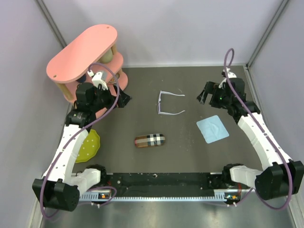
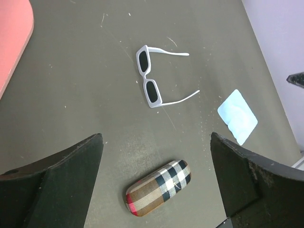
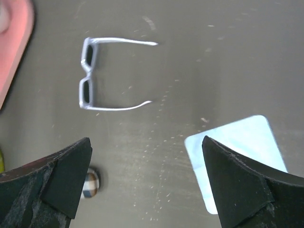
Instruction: Organize the sunglasses
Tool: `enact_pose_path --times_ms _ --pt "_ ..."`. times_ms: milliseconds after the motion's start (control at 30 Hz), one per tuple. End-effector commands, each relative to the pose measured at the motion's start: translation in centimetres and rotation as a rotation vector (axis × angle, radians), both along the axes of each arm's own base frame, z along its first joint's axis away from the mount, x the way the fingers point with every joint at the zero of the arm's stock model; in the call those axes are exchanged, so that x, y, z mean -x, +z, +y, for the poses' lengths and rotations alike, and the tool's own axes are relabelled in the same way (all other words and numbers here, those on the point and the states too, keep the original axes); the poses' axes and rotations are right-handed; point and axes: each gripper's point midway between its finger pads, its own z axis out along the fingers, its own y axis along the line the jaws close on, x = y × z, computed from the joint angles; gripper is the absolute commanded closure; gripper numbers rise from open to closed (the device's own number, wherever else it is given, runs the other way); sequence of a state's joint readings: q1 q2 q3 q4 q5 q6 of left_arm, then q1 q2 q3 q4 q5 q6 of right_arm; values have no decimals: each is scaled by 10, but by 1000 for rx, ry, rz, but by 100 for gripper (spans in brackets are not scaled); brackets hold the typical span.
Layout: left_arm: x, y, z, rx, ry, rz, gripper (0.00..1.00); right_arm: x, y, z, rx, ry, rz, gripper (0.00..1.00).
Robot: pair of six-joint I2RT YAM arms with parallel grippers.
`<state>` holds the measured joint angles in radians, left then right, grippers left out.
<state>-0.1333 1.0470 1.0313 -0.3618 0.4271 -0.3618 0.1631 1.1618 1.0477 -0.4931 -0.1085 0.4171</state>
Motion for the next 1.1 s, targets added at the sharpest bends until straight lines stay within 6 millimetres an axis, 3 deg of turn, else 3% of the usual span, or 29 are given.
enact_pose_path --times_ms 0,67,100,167,200,333,467,600,633,700,733,767,867,933,1067 --pt "-1 21 11 32 81 -57 1 11 33 56 -23 277 -167 1" --pt "1 19 13 56 100 -57 1 18 35 78 -4 372 -198 2" --pt "0 23 13 80 110 -70 1 31 33 103 7 465 -207 3" --pt "0 18 13 103 114 -61 4 43 28 128 68 598 -241 4" --pt "-1 19 12 129 124 -62 5 61 25 153 110 722 -274 4" --pt "0 3 24 119 194 -30 4 97 7 200 180 978 -326 5" --pt "5 -32 46 17 297 78 4 115 -13 222 207 1115 -330 4" --pt "18 -64 52 -48 307 188 7 123 -37 241 282 1219 -324 4" --pt "23 -72 52 -56 303 208 7 128 -53 250 305 1258 -293 4" --pt "28 -81 53 -69 301 229 8 126 -62 258 375 1294 -294 4" --pt "33 -88 55 -77 309 239 8 128 -83 264 418 1324 -251 4" --pt "35 -92 58 -83 325 251 8 129 -84 273 462 1335 -267 4" --pt "41 -107 75 -118 427 296 5 121 -112 284 607 1342 -252 6" --pt "46 -121 89 -164 500 352 5 118 -123 287 651 1345 -245 7" --pt "55 -139 90 -186 509 439 5 121 -146 287 678 1383 -207 8"
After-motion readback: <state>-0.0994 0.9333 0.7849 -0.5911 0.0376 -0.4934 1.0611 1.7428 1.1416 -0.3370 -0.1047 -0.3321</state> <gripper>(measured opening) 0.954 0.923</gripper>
